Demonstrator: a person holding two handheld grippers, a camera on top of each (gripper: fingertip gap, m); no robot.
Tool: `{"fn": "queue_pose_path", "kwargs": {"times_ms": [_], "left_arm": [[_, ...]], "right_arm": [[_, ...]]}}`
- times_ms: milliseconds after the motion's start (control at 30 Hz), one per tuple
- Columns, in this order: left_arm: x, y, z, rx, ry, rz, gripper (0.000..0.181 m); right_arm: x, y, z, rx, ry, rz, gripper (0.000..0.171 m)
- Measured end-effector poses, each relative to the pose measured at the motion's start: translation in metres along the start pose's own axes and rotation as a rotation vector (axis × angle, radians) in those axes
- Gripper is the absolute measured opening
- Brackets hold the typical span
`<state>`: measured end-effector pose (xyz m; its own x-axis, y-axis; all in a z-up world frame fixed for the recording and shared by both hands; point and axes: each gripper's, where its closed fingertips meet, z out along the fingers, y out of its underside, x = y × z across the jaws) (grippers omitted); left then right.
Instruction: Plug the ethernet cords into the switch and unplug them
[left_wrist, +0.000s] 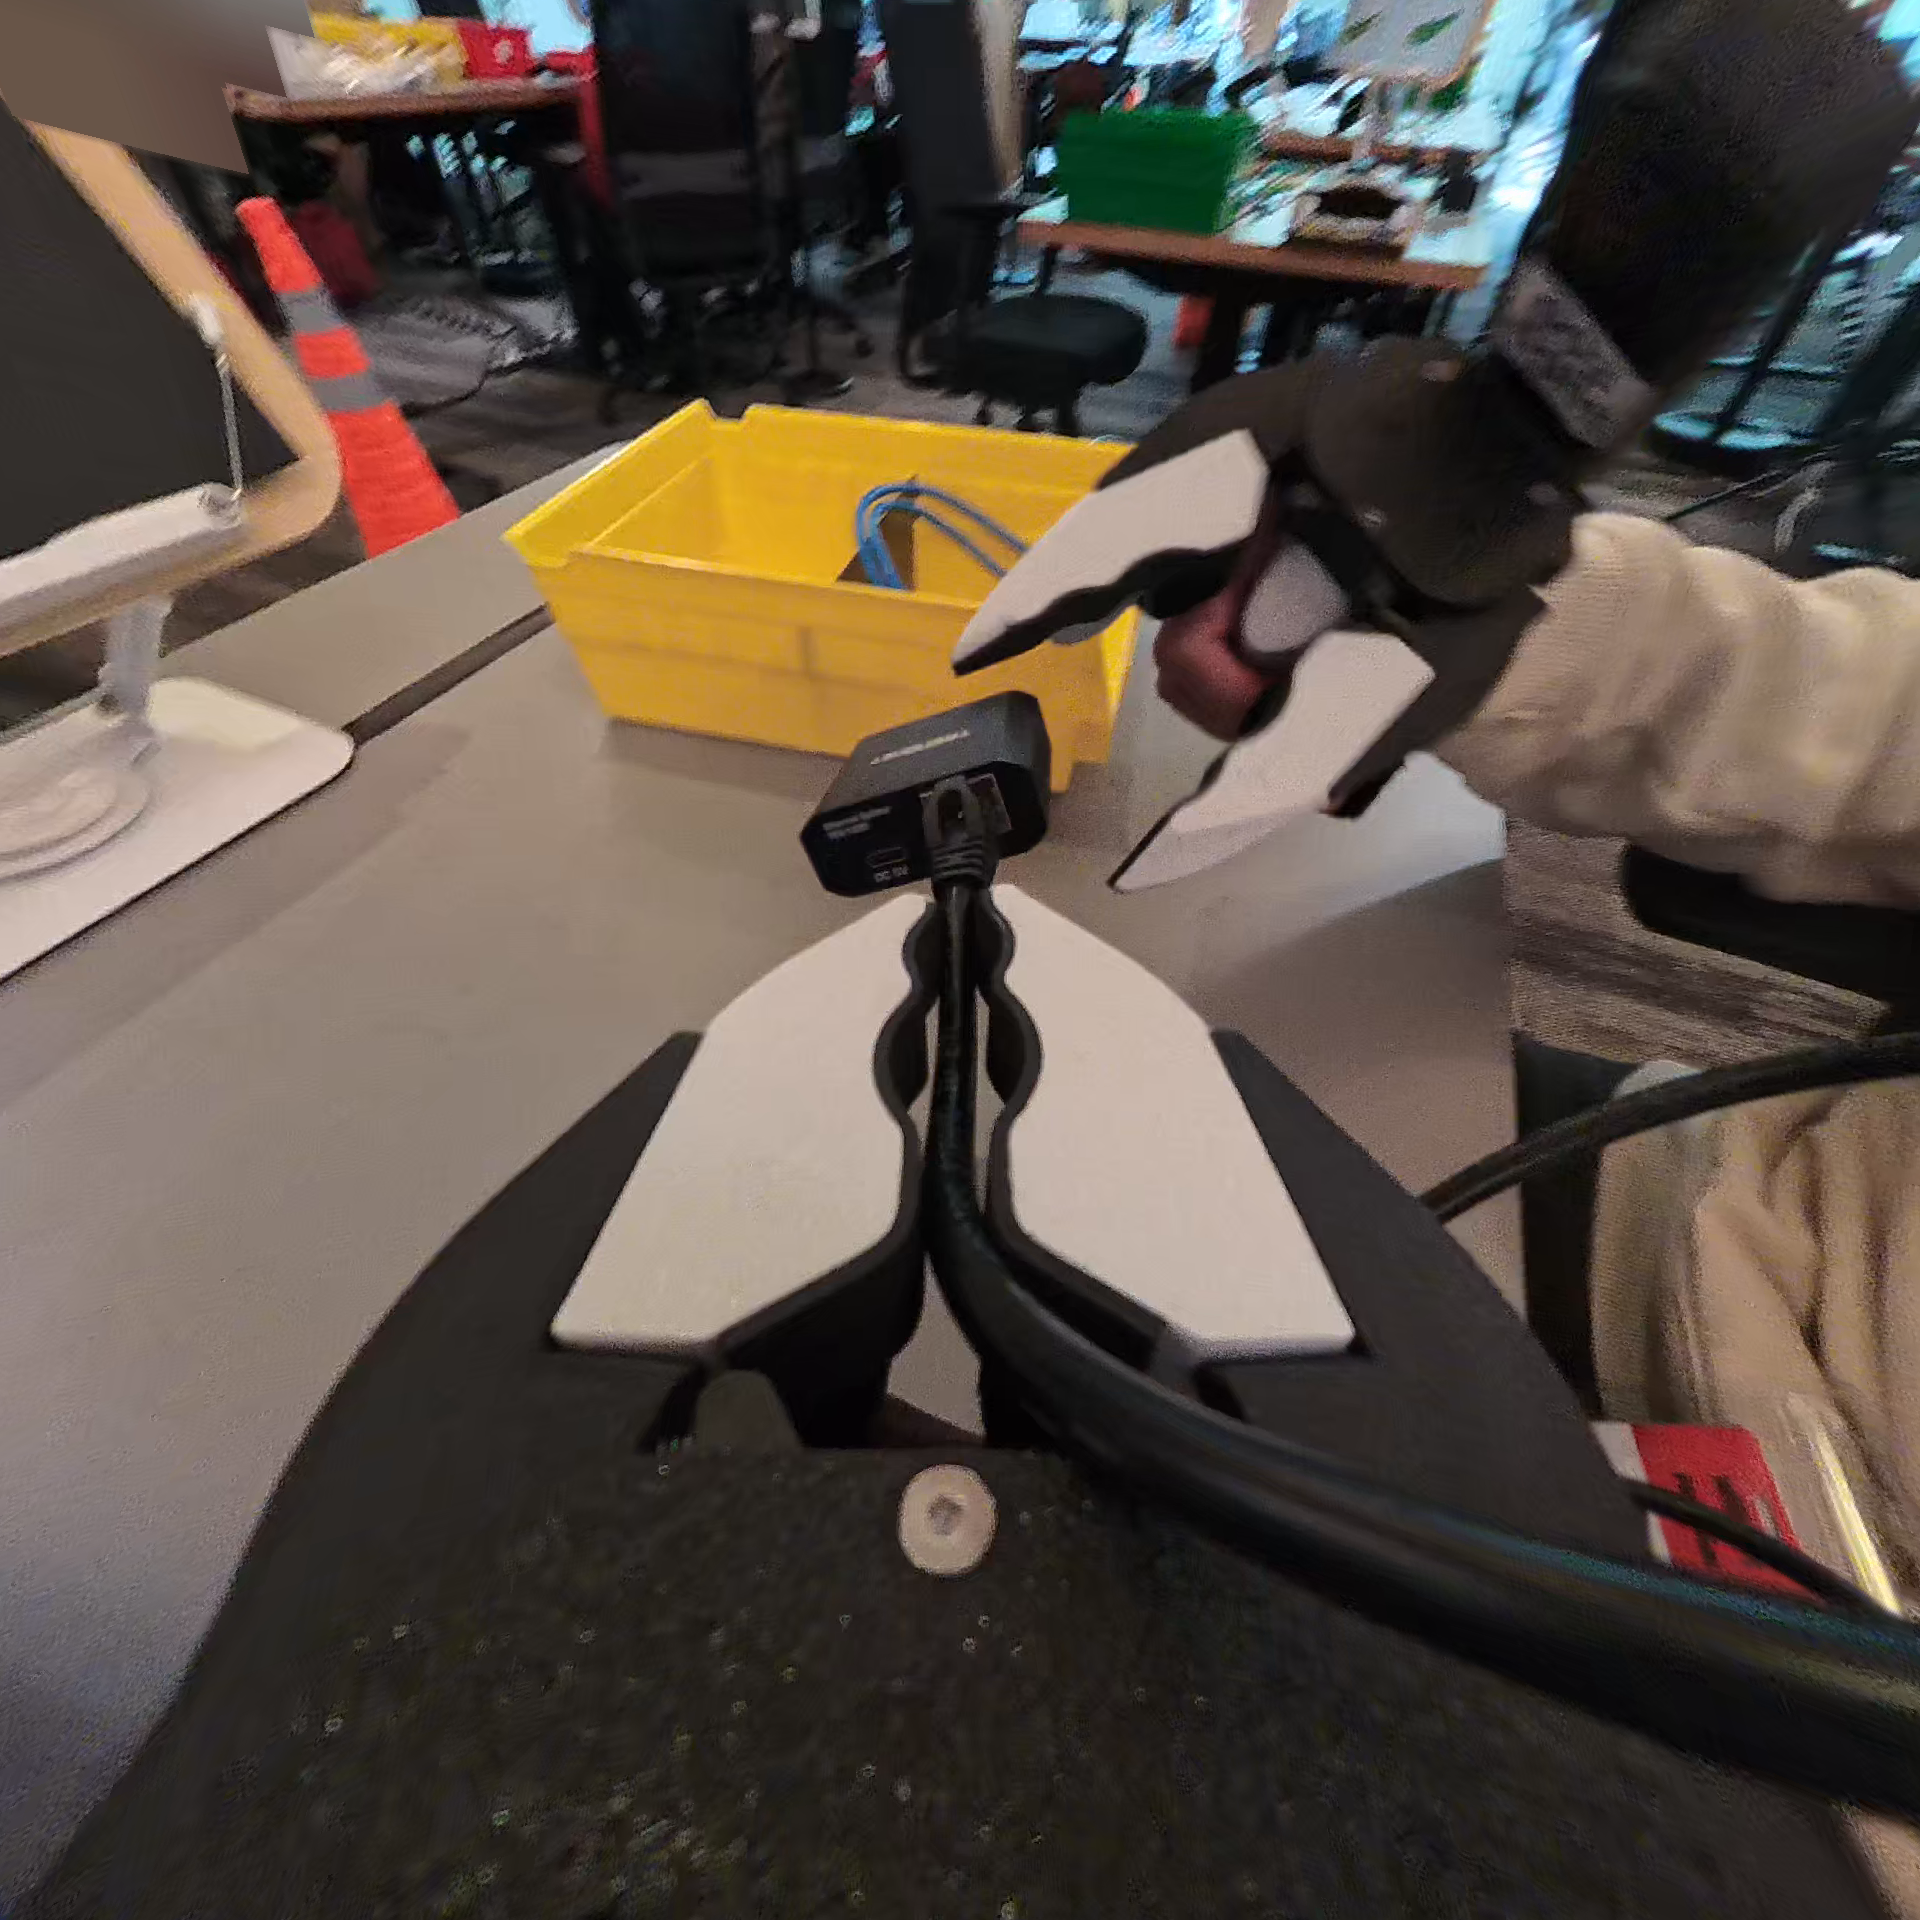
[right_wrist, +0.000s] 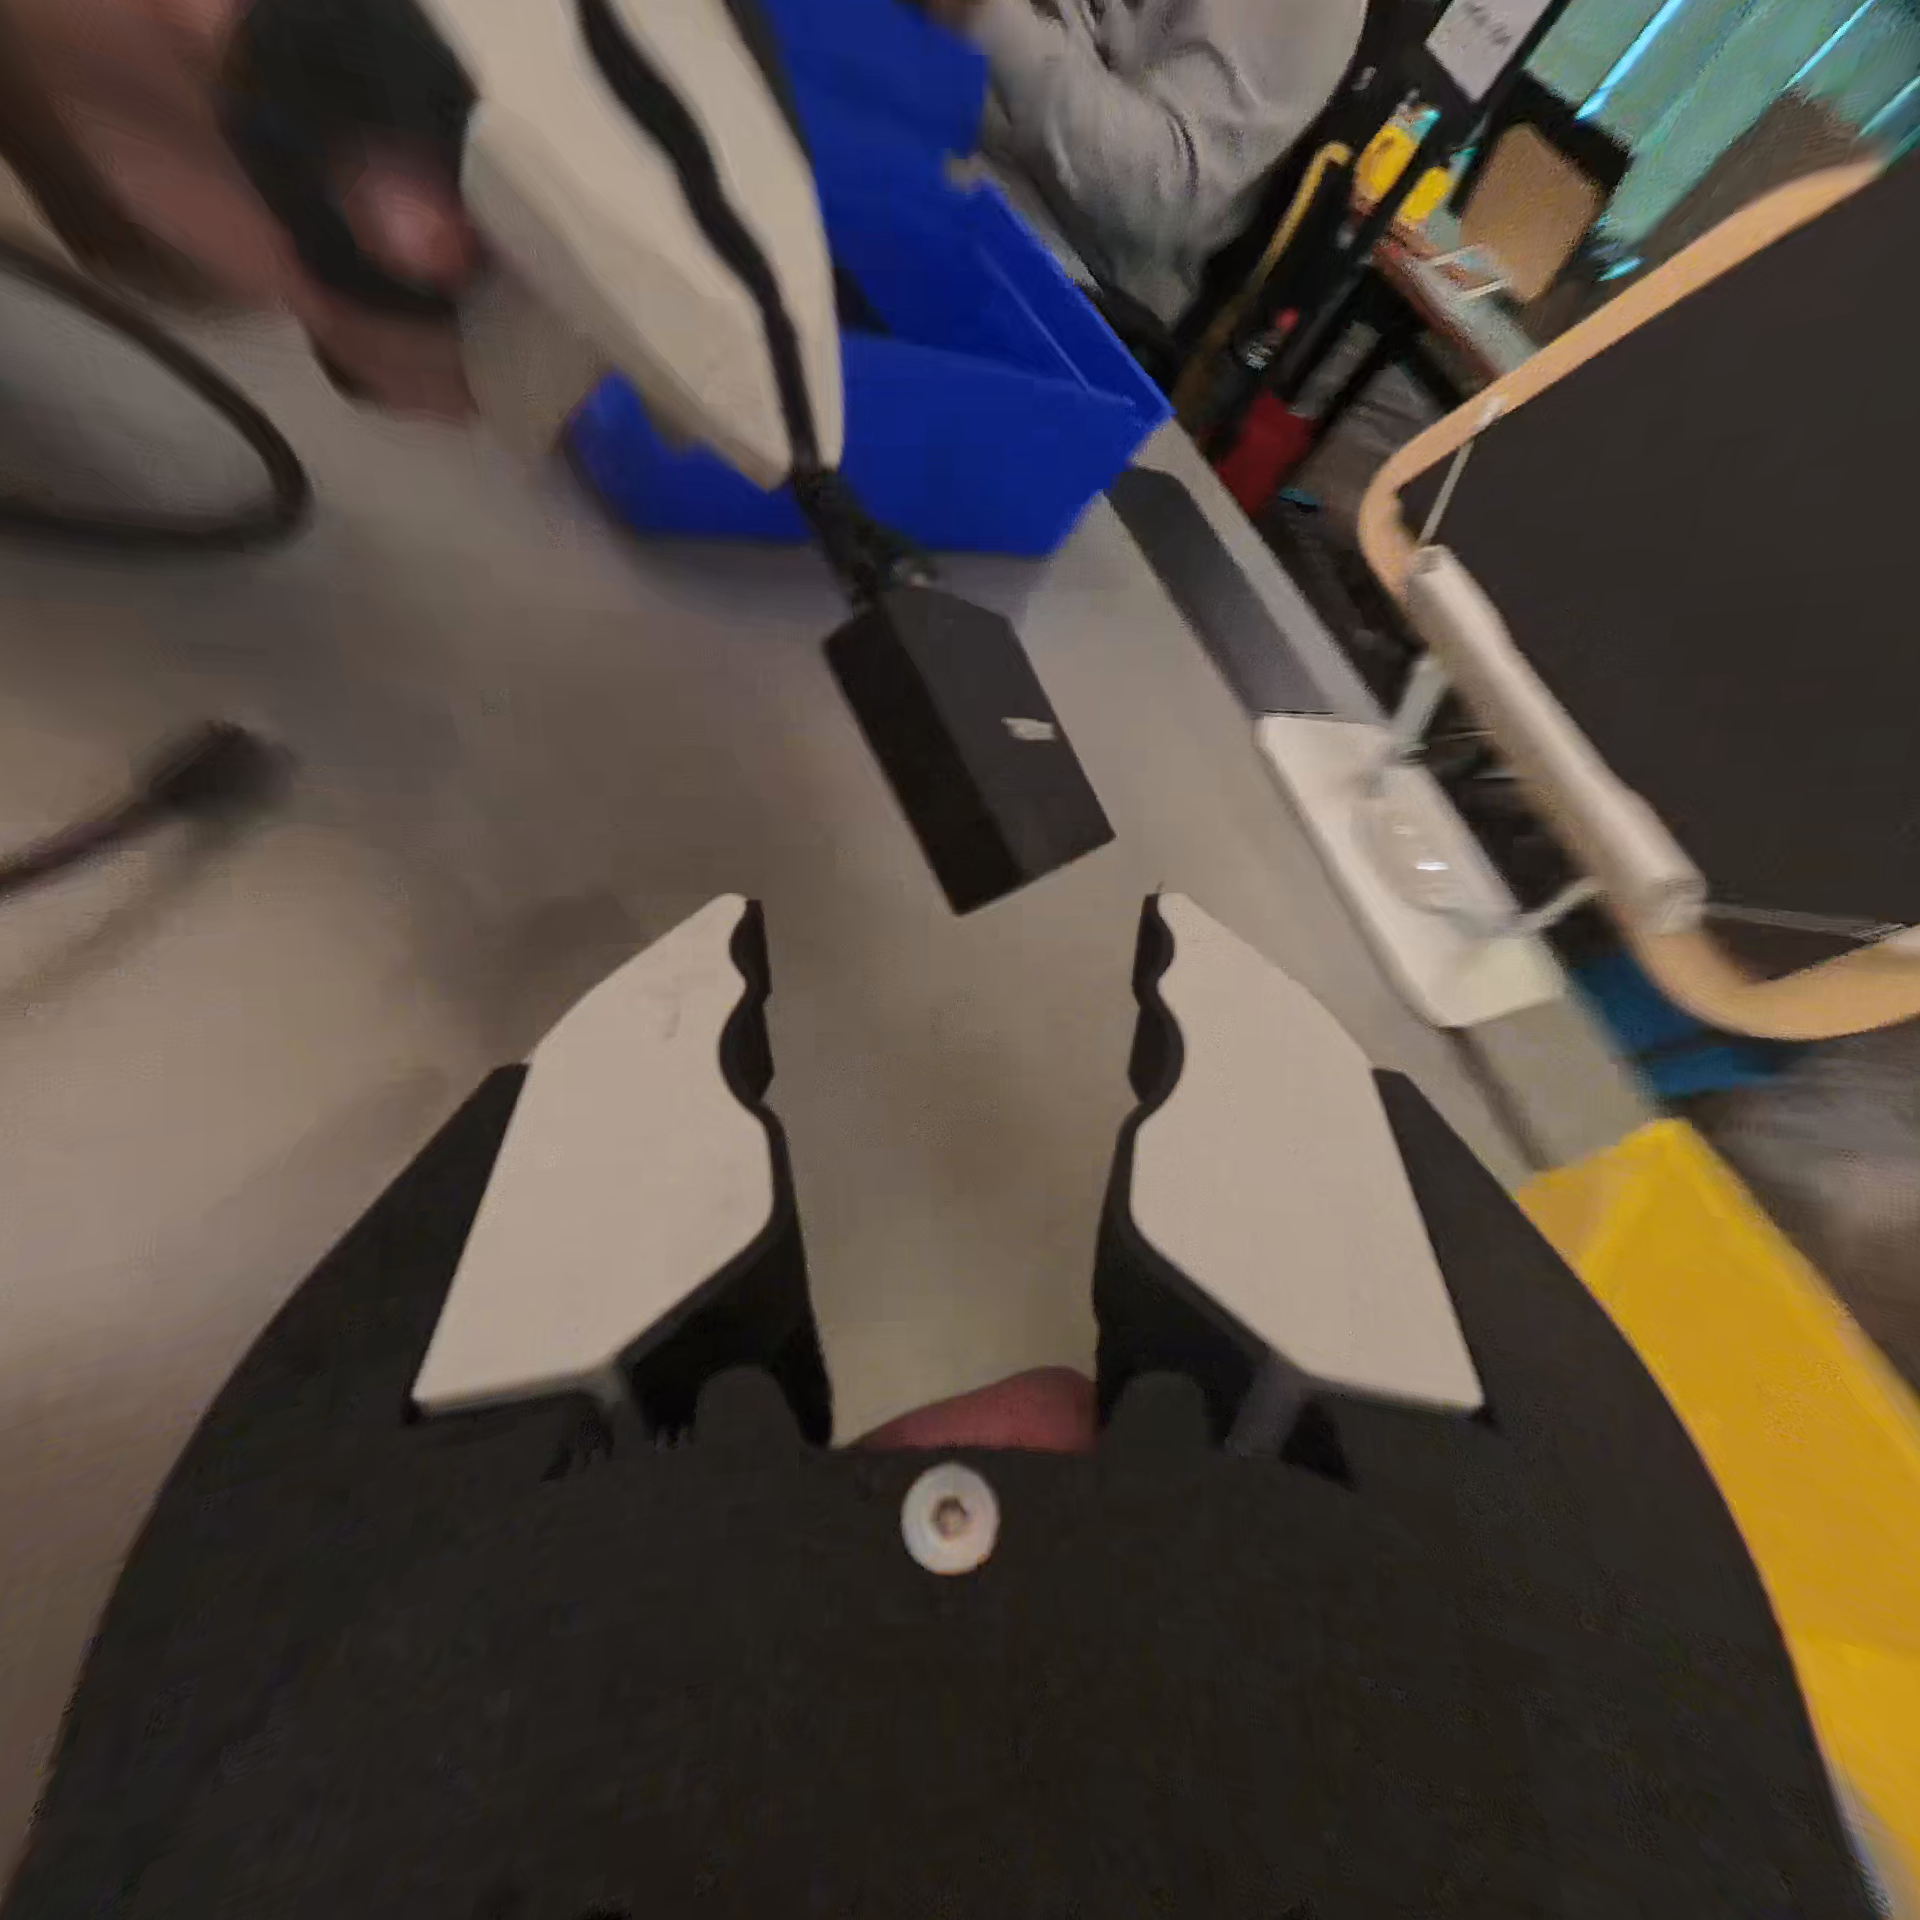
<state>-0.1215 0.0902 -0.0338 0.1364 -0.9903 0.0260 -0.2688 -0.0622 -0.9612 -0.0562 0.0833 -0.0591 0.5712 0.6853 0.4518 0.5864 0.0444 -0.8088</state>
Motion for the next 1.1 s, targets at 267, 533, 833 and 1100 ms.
{"fn": "queue_pose_path", "kwargs": {"times_ms": [267, 533, 833, 1100], "left_arm": [[-0.010, 0.020, 0.015, -0.114, -0.126, -0.010, 0.005], [-0.010, 0.023, 0.017, -0.137, -0.193, 0.034, 0.015], [-0.029, 0.054, -0.060, -0.170, -0.369, -0.019, 0.035], [0.000, 0.066, -0.002, -0.258, -0.207, 0.440, 0.038]], "right_arm": [[0.003, 0.022, 0.052, -0.176, 0.151, -0.474, 0.050], [0.020, 0.022, 0.075, -0.027, 0.208, -0.487, 0.024], [0.002, 0.036, 0.090, 0.078, 0.201, -0.404, 0.024], [-0.023, 0.034, 0.077, 0.114, 0.078, -0.340, 0.024]]}}
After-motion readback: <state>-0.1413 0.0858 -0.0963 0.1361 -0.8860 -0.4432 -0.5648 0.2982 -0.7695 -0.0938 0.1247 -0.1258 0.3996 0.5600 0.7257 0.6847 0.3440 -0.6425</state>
